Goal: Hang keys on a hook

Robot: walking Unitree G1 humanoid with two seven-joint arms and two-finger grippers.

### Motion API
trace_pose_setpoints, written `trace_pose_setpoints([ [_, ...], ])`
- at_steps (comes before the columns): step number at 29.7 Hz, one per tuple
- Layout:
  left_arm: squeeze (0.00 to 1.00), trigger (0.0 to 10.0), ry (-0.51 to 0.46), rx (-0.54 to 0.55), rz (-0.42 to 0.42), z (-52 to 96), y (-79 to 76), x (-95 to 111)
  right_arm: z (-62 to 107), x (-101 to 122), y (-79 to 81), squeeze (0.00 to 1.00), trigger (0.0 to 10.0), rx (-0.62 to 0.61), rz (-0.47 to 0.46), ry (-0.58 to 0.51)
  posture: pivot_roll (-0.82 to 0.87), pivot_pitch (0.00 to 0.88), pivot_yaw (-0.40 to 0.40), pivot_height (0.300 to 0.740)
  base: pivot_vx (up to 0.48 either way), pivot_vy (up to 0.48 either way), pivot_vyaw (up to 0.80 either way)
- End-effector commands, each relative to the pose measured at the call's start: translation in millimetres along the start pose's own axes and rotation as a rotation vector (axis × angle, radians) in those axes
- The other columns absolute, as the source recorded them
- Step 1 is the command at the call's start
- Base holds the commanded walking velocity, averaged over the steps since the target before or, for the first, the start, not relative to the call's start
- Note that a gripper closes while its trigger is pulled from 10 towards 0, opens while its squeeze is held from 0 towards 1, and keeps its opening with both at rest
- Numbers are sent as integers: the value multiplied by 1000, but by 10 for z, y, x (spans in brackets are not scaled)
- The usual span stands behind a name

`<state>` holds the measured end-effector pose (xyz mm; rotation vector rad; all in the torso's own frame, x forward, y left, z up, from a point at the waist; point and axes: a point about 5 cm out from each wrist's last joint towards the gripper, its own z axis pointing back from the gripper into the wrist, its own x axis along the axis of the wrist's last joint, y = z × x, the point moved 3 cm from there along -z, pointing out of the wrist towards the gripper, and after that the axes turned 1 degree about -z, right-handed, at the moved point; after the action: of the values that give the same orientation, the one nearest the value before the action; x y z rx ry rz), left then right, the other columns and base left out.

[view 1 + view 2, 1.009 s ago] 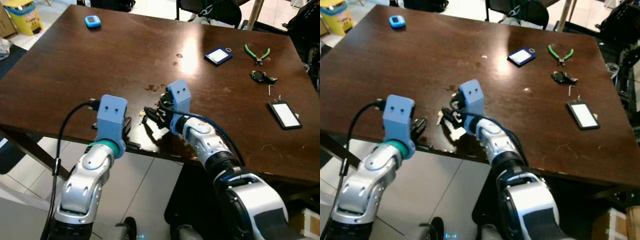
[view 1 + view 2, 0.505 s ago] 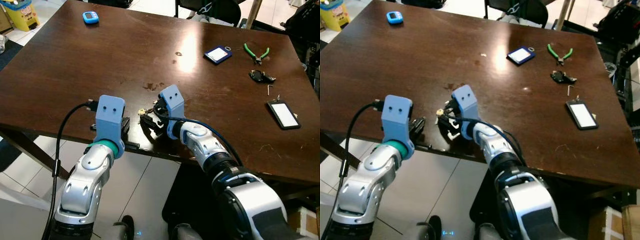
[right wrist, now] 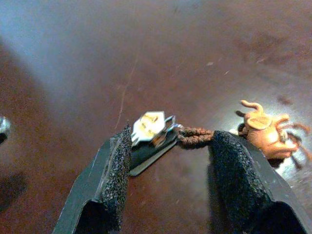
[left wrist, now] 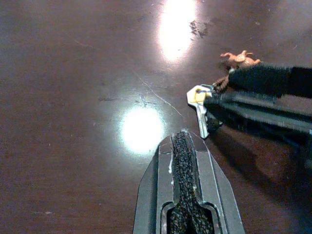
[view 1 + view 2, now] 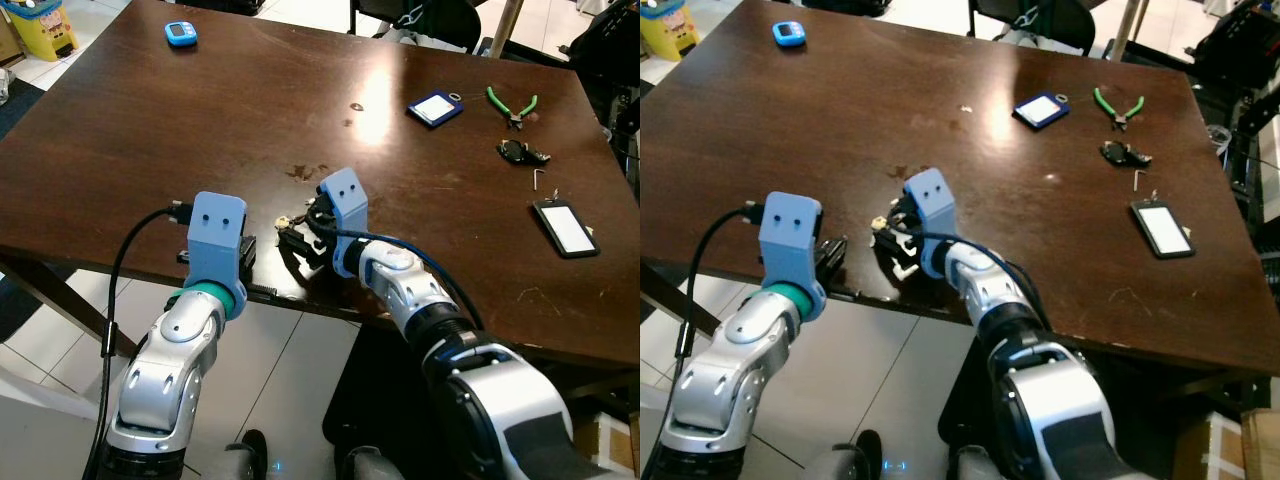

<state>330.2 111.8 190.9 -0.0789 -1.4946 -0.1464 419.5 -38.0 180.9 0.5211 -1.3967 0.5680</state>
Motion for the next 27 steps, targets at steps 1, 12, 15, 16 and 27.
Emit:
trace_pose_setpoints([
  [1, 0, 10000, 22, 6, 0, 21, 0, -45, -14, -41, 28, 0, 9490, 0, -25, 11, 49, 264, 12, 740, 0, 0, 0],
  [12, 0, 10000, 22, 25, 12, 49, 11, -40, -62, 69, 74, 0, 7176, 19, -143, -25, 60, 274, -6, 740, 0, 0, 0],
  [15, 0, 10000, 23, 27, 14, 53, 13, -43, -66, 64, 83, 0, 5922, 24, -147, -19, 59, 275, -7, 740, 0, 0, 0],
  [16, 0, 10000, 24, 28, 15, 55, 13, -44, -71, 46, 100, 0, 4745, 31, -142, -8, 59, 275, -8, 740, 0, 0, 0],
  [27, 0, 10000, 32, 30, 16, 57, 9, -62, -70, -91, 158, 0, 2078, 56, -96, 61, 57, 273, -6, 740, 0, 0, 0],
])
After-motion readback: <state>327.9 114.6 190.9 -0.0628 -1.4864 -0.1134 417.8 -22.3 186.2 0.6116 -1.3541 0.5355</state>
